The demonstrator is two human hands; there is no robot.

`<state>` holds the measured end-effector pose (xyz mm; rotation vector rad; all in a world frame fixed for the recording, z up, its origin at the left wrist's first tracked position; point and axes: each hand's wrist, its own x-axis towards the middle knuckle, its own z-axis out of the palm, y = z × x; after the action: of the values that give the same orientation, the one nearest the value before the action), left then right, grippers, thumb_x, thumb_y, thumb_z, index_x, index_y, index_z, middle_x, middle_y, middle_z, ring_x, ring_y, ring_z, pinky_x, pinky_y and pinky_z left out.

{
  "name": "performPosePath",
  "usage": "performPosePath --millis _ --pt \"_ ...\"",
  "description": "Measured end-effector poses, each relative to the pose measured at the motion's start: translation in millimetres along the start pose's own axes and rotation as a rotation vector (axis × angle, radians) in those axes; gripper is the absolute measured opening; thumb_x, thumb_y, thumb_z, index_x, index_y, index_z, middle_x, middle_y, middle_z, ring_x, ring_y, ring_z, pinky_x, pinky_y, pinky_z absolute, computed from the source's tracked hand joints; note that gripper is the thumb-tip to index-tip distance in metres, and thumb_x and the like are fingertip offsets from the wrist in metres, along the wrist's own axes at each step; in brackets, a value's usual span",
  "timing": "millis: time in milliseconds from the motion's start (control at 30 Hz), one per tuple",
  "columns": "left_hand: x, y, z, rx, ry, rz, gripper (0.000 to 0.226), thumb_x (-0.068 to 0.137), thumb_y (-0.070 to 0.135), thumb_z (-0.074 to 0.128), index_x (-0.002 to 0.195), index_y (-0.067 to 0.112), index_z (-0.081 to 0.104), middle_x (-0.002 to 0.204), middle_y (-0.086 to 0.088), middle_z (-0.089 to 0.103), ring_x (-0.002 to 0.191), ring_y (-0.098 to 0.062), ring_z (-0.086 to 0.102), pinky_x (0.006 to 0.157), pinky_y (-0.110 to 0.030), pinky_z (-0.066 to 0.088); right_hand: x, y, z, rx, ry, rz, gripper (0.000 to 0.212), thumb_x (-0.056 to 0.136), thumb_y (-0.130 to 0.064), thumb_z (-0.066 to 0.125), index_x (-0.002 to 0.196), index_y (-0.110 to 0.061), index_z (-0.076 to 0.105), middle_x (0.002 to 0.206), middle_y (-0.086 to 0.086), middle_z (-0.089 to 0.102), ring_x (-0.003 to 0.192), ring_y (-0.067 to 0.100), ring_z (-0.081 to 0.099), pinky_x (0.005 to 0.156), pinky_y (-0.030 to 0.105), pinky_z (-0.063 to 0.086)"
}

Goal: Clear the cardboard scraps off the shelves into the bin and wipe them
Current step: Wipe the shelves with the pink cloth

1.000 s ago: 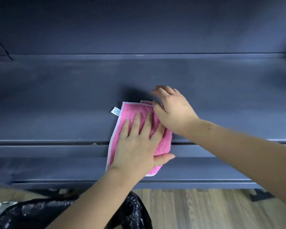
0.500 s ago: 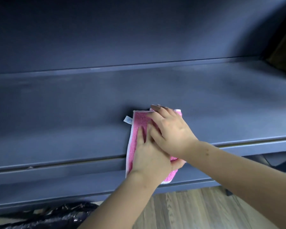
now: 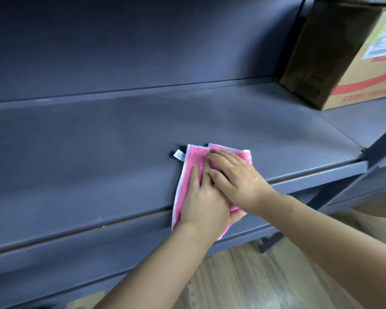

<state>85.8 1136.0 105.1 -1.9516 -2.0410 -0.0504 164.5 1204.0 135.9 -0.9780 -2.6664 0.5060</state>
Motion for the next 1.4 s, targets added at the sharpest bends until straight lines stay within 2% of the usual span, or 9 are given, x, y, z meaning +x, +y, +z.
performPosePath --millis 367,567,900,967,1033,1133,1233,1333,1400 --pt "91.6 136.5 -3.4 -0.036 -0.102 0.051 0.073 0.063 0.062 0.066 0.125 0.026 0.059 0.125 -0.003 0.063 0.121 -0.018 0.056 0.102 -0.036 0.044 -42.9 144.3 -65.4 -0.083 0.074 0.052 0.088 0.072 -0.055 0.006 0.137 -0.009 0.043 0.148 0.004 0.040 0.140 0.014 0.029 0.101 0.005 0.005" --pt "127.5 187.5 -15.2 0.130 -0.110 0.291 0.060 0.097 0.021 0.034 0.148 0.007 0.005 0.156 -0.022 0.006 0.144 -0.037 0.003 0.116 -0.049 0.004 -67.5 202.1 -90.7 -0.111 0.145 0.123 0.083 0.076 -0.053 0.010 0.131 -0.007 0.050 0.140 0.007 0.049 0.137 0.018 0.036 0.109 0.018 0.016" --pt "137.2 192.2 -26.4 0.057 -0.170 0.362 0.059 0.094 0.014 0.041 0.147 0.008 0.015 0.155 -0.020 0.015 0.145 -0.035 0.008 0.118 -0.044 0.009 -71.0 211.7 -102.6 -0.096 0.182 0.141 0.078 0.075 -0.052 0.009 0.119 -0.013 0.060 0.135 0.002 0.054 0.128 0.023 0.043 0.104 0.031 0.029" --pt "135.2 189.9 -25.8 -0.011 -0.092 0.363 0.053 0.084 0.024 0.057 0.135 0.018 0.045 0.141 -0.012 0.047 0.134 -0.025 0.039 0.111 -0.035 0.032 -70.7 208.2 -109.3 -0.054 0.176 0.133 0.065 0.081 -0.045 0.017 0.112 -0.013 0.064 0.129 0.002 0.058 0.123 0.022 0.045 0.098 0.024 0.029" --pt "129.2 182.6 -35.7 -0.127 -0.100 0.360 0.045 0.046 0.036 0.080 0.089 0.030 0.072 0.092 0.003 0.074 0.089 -0.008 0.067 0.075 -0.020 0.053 -71.5 204.8 -115.5 -0.020 0.140 0.106 0.056 0.082 -0.039 0.022 0.098 -0.010 0.067 0.113 0.003 0.065 0.110 0.023 0.051 0.089 0.023 0.031" --pt "122.3 167.4 -57.8 -0.129 -0.105 0.322 0.037 0.017 0.026 0.082 0.050 0.025 0.066 0.047 0.008 0.061 0.045 -0.002 0.058 0.035 -0.013 0.031 -74.9 193.6 -126.2 0.047 0.014 0.103 0.057 0.087 -0.045 0.021 0.084 -0.008 0.064 0.089 0.003 0.067 0.092 0.020 0.056 0.087 0.031 0.041" --pt "109.3 147.8 -92.1 -0.038 -0.002 0.271 0.034 0.011 0.026 0.077 0.038 0.019 0.058 0.035 0.007 0.050 0.033 -0.002 0.047 0.041 -0.017 -0.001 -76.1 170.5 -135.9 0.165 -0.082 0.089 0.047 0.097 -0.042 0.028 0.073 -0.012 0.056 0.074 0.001 0.062 0.077 0.014 0.054 0.079 0.033 0.043" --pt "96.6 128.2 -109.4 -0.001 -0.030 0.312 0.035 0.014 0.028 0.079 0.041 0.019 0.059 0.037 0.006 0.052 0.035 -0.003 0.049 0.036 -0.015 0.023 -70.3 135.6 -145.1 0.203 -0.098 0.020 0.047 0.089 -0.054 0.022 0.063 -0.022 0.044 0.060 -0.004 0.051 0.065 0.009 0.048 0.065 0.025 0.036" --pt "88.4 111.8 -125.4 0.016 -0.025 0.313 0.036 0.017 0.033 0.082 0.040 0.020 0.059 0.036 0.006 0.050 0.033 -0.004 0.047 0.037 -0.017 0.020 -66.9 113.2 -151.5 0.223 -0.090 -0.015 0.046 0.080 -0.059 0.015 0.060 -0.024 0.038 0.055 -0.002 0.049 0.062 0.007 0.046 0.060 0.023 0.034"
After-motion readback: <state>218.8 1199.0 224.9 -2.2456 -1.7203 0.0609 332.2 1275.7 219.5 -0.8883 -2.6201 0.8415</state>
